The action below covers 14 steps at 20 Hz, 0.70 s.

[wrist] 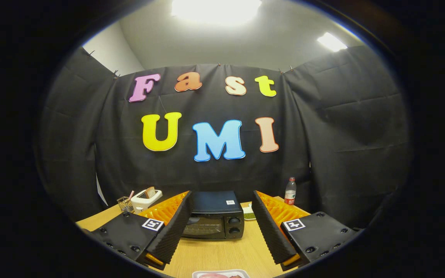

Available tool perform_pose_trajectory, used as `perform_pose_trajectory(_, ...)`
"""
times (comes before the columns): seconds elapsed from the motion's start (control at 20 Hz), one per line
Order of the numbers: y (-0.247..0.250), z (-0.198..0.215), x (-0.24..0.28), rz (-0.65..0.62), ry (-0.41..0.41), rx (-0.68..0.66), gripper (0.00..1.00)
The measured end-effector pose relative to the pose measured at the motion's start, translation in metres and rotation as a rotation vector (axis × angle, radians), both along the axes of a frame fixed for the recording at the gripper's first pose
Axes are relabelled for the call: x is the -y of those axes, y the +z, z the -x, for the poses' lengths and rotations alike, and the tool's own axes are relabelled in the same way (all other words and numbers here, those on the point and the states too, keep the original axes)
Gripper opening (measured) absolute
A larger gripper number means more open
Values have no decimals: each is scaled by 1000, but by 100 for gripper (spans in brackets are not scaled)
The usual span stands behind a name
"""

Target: Open the toaster oven, put the food inside, and close the toaster oven door.

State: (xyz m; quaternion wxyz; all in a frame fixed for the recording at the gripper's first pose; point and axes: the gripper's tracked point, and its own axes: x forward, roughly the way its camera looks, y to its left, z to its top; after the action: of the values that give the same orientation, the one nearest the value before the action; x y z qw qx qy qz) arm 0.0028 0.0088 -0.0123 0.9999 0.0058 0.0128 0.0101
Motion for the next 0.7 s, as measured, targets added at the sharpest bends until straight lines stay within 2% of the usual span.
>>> perform_pose_trajectory(0.4,7,-31,-16,-20,10,18,96)
perform_pose_trajectory(0.7,-13,-64,-49,-6,56,-18,98)
